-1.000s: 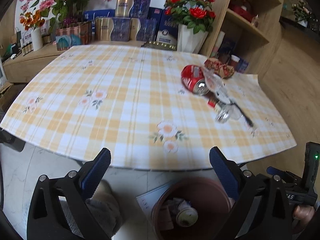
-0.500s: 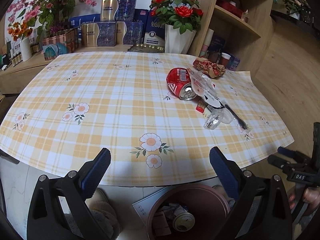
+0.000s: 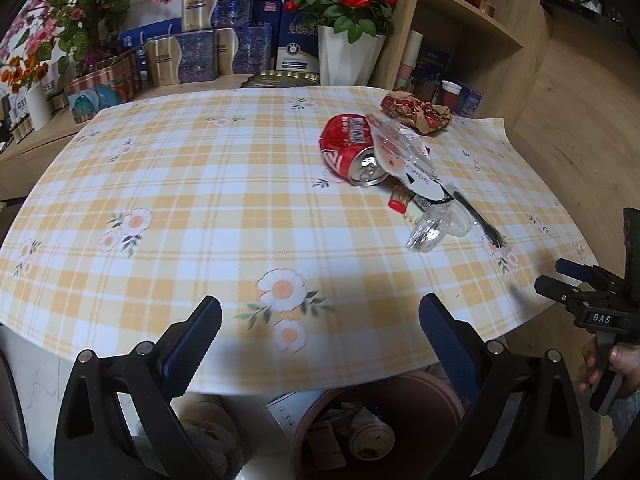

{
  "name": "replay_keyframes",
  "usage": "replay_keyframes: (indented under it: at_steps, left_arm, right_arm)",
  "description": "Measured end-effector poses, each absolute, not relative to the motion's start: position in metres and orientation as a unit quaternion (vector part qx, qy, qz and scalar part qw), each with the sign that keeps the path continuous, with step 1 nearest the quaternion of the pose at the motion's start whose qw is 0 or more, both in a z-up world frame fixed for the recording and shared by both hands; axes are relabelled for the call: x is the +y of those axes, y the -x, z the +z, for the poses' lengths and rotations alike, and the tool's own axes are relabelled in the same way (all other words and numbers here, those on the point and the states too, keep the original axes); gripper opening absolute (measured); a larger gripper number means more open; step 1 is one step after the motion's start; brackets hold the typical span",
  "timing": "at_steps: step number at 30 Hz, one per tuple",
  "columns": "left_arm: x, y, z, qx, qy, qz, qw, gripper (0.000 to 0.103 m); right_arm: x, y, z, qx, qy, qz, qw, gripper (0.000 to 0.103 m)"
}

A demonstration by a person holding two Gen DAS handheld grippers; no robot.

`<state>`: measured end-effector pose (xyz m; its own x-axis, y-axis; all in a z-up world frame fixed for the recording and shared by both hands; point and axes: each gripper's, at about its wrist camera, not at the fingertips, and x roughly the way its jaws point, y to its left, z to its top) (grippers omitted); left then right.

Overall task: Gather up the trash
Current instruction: 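Grasp the wrapped black fork with the right tool while the left tool grasps a plastic bag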

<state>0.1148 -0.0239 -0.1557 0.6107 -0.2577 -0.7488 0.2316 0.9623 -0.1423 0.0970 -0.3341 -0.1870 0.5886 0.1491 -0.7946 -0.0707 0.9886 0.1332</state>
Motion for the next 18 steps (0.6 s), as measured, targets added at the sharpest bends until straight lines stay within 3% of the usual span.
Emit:
replay_keyframes:
  at_steps: [11,18]
  left_arm:
    - [-0.099,-0.162,-0.169,0.437,0.001,-0.189,0.879,0.096]
    - [-0.144,-0.192,-0.188,0.450,-0.030,-0.237,0.860,0.072]
  right_arm:
    - [-0.349,-0.129,-0.184,0.437,-0.051,0.051,0.897,0.097]
    - [-0.353,-0.140,-0.191,0.444,-0.057,0.046,0.893,0.097]
